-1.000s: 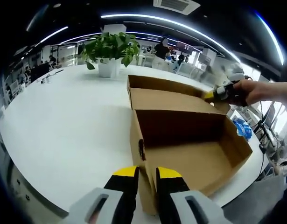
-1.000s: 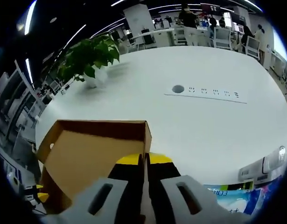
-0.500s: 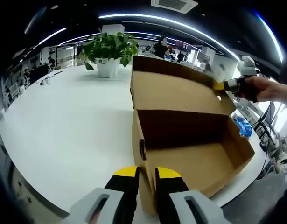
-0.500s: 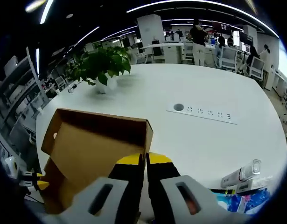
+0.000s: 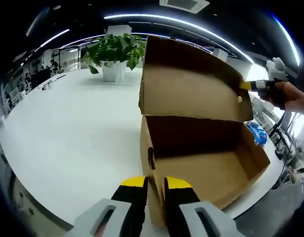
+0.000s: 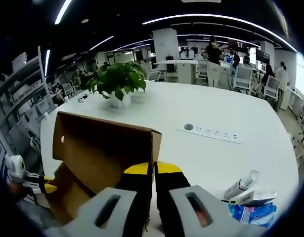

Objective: Operate the shoe box by opening the lid, removing the specified soft item, and placing it in the target area until the item is outside and the box remains undamaged.

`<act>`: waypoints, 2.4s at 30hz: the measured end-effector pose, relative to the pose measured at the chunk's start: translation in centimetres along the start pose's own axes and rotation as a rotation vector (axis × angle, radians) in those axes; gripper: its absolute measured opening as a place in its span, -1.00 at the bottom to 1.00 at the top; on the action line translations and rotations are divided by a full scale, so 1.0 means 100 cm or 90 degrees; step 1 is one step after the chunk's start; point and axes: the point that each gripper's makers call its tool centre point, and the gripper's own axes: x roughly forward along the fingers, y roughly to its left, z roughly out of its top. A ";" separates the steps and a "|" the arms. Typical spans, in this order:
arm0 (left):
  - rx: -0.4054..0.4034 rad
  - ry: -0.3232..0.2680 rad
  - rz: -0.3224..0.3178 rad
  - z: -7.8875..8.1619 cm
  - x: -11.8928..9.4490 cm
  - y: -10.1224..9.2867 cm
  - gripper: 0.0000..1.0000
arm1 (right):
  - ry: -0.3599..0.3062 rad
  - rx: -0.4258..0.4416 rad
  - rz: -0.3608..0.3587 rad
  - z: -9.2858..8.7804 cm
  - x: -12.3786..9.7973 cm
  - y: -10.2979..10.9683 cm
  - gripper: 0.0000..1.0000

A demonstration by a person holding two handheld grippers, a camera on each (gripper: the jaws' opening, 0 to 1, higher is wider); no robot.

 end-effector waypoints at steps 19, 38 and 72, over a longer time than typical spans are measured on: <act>-0.029 0.017 -0.008 0.000 0.003 0.001 -0.73 | -0.067 0.022 0.002 -0.021 -0.064 0.028 -0.98; -0.117 0.014 0.006 0.007 0.019 0.008 -0.75 | -0.105 0.068 -0.024 -0.054 -0.091 0.043 -0.96; -0.118 -0.014 -0.055 0.026 0.018 0.005 -0.65 | -0.082 0.162 -0.046 -0.121 -0.089 0.040 -1.00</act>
